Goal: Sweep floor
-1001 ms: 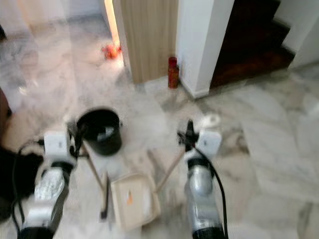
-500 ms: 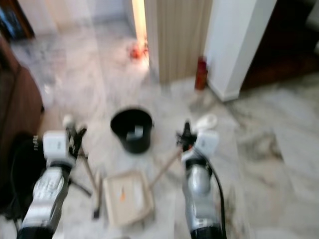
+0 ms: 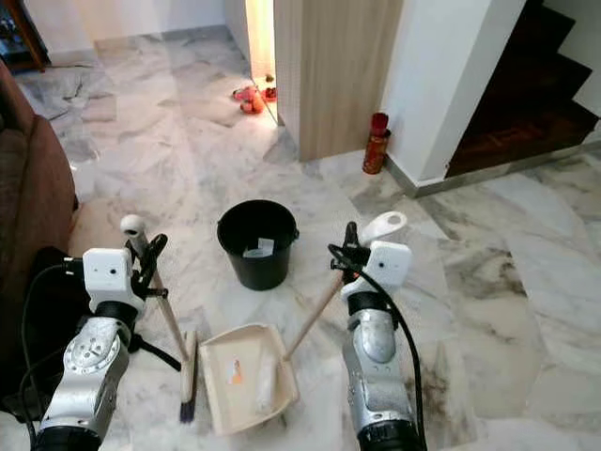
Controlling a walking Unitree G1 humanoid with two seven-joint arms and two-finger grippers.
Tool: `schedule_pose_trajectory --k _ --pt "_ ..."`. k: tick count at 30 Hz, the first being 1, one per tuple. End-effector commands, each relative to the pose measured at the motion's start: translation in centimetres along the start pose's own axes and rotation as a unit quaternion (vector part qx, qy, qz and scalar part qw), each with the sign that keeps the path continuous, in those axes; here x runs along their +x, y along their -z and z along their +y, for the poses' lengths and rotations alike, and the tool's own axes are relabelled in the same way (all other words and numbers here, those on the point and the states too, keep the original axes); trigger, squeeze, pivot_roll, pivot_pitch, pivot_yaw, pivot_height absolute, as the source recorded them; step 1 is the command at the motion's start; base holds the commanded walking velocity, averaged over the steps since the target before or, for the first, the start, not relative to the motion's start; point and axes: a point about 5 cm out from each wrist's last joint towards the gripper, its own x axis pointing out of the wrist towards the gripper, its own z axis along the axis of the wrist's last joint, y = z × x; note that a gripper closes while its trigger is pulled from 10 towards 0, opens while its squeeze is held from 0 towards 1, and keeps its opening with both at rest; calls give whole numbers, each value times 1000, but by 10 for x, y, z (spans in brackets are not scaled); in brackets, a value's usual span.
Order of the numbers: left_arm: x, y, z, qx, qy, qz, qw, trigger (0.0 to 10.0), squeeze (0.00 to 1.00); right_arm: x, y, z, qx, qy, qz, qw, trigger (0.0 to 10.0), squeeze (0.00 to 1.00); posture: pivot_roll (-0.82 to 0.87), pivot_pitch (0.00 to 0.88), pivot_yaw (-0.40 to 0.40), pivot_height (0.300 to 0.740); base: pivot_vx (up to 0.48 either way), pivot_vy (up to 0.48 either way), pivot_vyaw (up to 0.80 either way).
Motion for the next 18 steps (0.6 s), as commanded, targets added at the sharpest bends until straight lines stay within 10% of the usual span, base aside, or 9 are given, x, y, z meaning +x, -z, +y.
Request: schedule_pose_trajectory --k 1,18 --pt "2 -8 -3 -5 5 -20 1000 10000 0 4 -9 1 2 -1 -19 1000 10000 0 27 97 5 740 0 0 0" --pt "-1 -6 2 11 2 -15 1000 10000 0 21 -87 31 19 -42 -156 987 10000 0 31 103 5 740 0 0 0"
